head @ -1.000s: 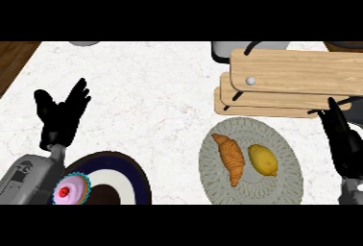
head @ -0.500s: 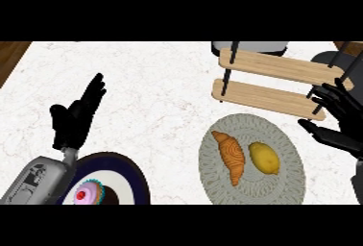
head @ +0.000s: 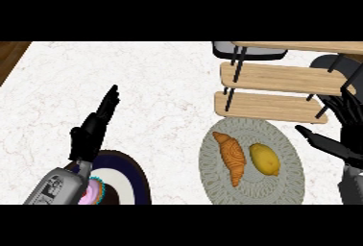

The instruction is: Pick the lemon from the placemat and place it in the tiered shelf

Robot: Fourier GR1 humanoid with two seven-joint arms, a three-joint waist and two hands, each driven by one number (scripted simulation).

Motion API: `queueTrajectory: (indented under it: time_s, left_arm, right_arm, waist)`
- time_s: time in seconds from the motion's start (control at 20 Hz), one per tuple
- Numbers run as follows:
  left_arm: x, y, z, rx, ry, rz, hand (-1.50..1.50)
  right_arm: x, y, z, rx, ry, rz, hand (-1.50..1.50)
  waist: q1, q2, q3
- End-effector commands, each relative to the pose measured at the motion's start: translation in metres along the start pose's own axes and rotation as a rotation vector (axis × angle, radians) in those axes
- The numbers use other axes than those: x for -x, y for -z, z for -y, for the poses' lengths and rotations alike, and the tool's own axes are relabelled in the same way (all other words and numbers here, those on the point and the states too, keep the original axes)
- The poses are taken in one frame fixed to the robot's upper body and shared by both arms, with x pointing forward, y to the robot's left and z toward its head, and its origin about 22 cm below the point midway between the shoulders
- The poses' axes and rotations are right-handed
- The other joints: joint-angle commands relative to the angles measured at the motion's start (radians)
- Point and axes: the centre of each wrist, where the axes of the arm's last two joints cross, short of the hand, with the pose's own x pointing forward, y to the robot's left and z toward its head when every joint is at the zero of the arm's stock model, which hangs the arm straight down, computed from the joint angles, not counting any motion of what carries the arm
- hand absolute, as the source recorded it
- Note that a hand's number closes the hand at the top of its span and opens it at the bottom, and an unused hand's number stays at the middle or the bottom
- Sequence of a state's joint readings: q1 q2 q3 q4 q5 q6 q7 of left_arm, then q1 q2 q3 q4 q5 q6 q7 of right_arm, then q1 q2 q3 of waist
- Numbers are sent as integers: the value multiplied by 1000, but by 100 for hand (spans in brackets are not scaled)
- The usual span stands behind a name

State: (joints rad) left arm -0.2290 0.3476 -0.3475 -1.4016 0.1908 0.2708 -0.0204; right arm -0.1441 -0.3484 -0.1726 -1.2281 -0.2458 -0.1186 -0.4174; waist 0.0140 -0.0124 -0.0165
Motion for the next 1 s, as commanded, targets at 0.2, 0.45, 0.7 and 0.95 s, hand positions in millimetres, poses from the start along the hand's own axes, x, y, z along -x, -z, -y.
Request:
queueTrajectory:
  time_s: [0.2, 0.45, 0.7, 0.95]
  left_arm:
    - [-3, 3, 5, -13, 21, -11, 0]
    - [12, -1, 2, -6, 1, -7, 0]
    - [8, 3, -4, -17, 9, -16, 0]
    - [3, -3, -3, 10, 4, 1, 0]
  right_arm:
    - [-19, 7, 43, -333, -110, -113, -150]
    - [-65, 9, 25, -447, -239, -112, -150]
    - [-117, 25, 18, -563, -448, -155, -150]
    - [-150, 29, 1, -733, -705, -227, -150]
  waist:
    - [-18, 11, 16]
    - [-27, 9, 14]
    - [-24, 8, 13]
    - [-10, 6, 12]
